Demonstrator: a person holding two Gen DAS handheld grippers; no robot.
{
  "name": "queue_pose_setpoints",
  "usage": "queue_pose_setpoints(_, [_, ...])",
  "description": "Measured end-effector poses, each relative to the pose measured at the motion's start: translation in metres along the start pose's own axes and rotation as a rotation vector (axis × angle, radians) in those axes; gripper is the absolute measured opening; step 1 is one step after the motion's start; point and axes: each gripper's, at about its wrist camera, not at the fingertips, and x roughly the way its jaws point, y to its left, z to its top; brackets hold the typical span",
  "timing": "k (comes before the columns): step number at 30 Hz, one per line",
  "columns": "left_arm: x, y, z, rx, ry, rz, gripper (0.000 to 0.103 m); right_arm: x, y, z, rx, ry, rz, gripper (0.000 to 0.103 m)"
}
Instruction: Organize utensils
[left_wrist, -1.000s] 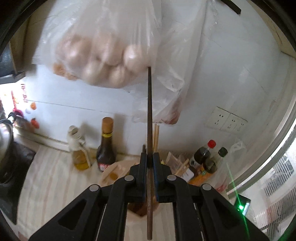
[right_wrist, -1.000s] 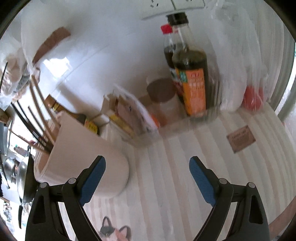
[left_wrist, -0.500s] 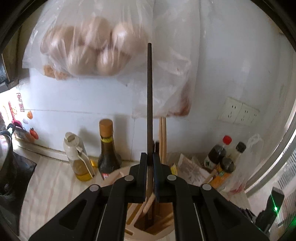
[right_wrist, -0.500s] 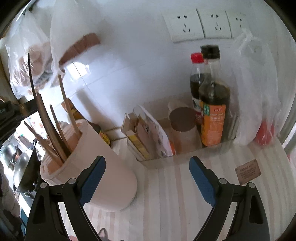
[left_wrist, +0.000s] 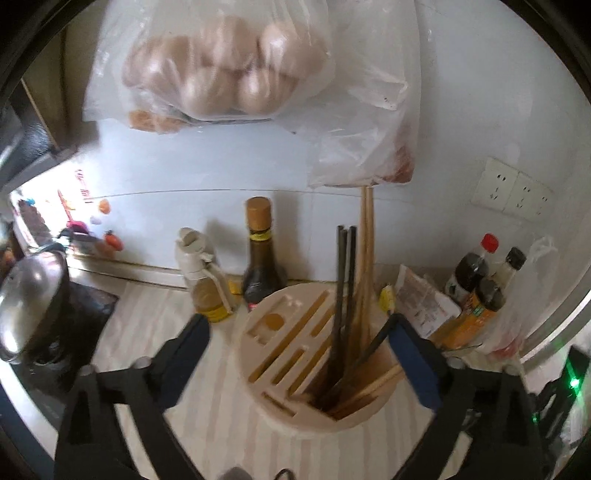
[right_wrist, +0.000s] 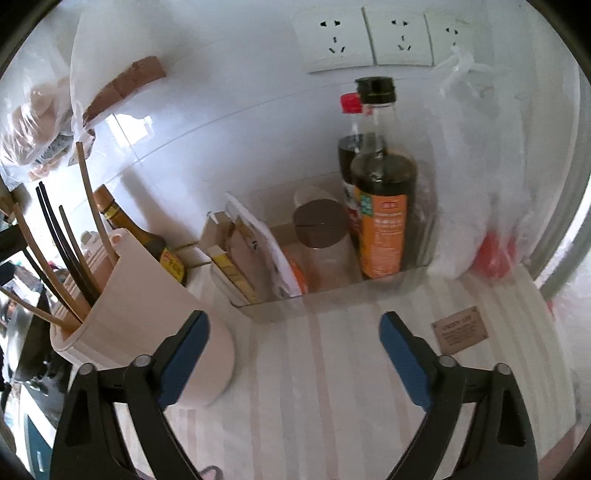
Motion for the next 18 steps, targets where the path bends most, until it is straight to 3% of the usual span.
queue_pose_setpoints(8, [-0.038, 0.026, -0.029, -0.02, 0.025, 0.103, 0.103, -0.065, 0.027, -0.003, -0.136, -0.047, -0.062, 0.103])
queue_pose_setpoints(18, [-0.112, 0.055, -0.064, -0.007, 0.044, 0.081, 0.103, -0.183, 0.093, -0.029, -0.213, -0.132, -0.046, 0.103])
